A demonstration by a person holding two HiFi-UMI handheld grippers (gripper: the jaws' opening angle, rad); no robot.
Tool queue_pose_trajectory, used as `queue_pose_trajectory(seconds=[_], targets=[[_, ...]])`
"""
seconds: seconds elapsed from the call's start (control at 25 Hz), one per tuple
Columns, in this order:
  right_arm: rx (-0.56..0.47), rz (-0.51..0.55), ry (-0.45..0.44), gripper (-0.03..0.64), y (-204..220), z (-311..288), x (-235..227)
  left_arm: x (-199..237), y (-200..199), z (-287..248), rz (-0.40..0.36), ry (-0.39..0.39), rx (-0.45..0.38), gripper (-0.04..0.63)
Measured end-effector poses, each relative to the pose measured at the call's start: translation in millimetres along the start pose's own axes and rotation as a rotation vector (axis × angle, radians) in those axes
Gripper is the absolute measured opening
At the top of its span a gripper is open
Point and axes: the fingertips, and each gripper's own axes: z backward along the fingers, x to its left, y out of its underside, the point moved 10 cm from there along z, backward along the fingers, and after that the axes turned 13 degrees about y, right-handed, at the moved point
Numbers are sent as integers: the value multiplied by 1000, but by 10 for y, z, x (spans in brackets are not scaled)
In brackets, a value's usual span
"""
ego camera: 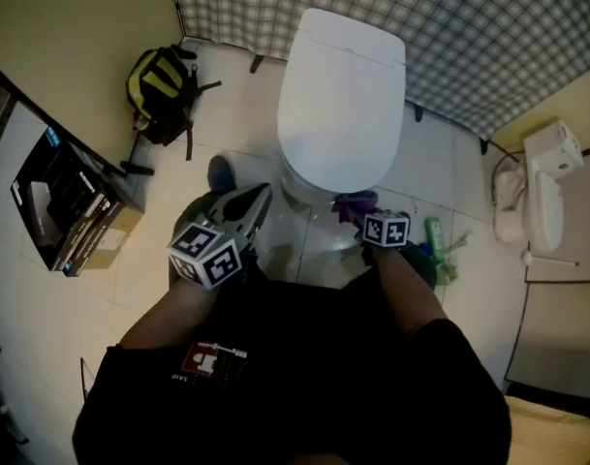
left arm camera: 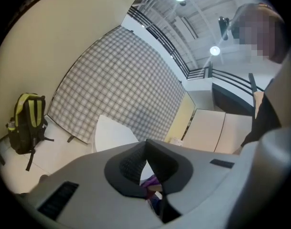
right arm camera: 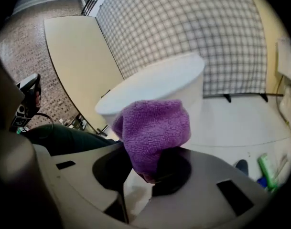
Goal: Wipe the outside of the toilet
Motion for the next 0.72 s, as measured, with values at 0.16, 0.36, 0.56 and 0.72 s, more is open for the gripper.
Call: queue_pose_trajectory(seconds=[0.16, 0.36, 0.56, 0.72], targets=[[-8, 184, 27, 91, -248, 185, -196, -109, 26, -96, -8, 15, -1, -5], [64, 338, -88, 91, -125, 58, 243, -184, 2, -81, -13, 2, -2, -5], [90, 283, -167, 91, -69, -287, 858, -145, -24, 63, -14, -31, -3, -5], [83, 196, -206, 91, -70, -536, 1228, -63, -41, 310, -10, -86, -10, -5]])
